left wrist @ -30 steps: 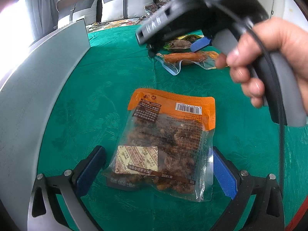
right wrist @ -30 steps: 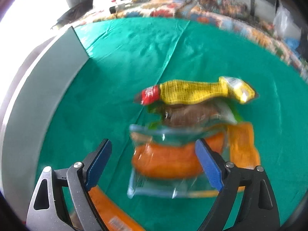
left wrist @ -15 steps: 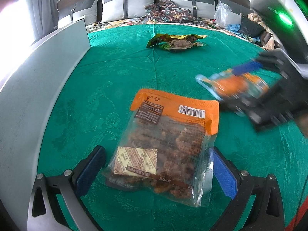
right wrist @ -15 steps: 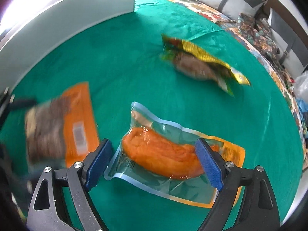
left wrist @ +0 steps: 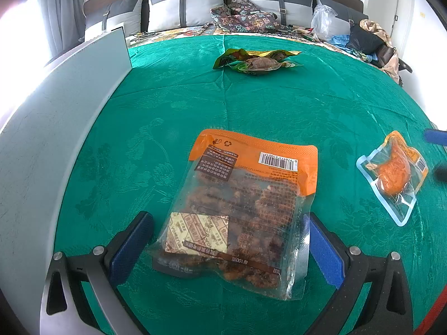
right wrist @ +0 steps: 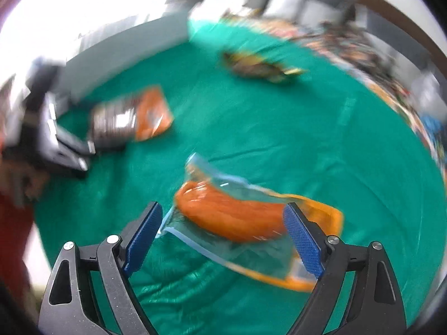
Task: Organize snacks
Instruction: 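Lower the right tool onto the clear orange sausage pack, then close the left tool on the jerky bag while the right tool closes on the sausage pack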
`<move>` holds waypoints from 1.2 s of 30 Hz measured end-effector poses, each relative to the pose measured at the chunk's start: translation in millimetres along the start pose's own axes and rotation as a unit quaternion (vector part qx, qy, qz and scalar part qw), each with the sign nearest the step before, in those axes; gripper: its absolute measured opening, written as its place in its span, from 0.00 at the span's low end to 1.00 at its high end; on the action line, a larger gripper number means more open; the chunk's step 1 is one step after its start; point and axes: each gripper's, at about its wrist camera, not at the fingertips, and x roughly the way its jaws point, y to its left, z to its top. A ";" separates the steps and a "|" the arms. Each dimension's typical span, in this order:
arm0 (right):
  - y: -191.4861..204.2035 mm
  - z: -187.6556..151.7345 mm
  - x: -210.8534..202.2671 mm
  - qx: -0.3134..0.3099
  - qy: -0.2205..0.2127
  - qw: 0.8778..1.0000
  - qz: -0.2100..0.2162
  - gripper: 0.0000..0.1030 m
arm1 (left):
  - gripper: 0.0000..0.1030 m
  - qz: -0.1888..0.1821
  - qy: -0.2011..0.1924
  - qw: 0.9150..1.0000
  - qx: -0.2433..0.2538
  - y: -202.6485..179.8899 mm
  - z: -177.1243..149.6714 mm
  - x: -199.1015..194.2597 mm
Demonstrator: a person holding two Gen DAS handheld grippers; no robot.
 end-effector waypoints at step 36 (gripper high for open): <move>6.9 25.3 74.5 0.172 0.047 0.978 -0.109 0.91 | 1.00 0.000 0.000 1.000 0.000 0.8 -0.9 -0.6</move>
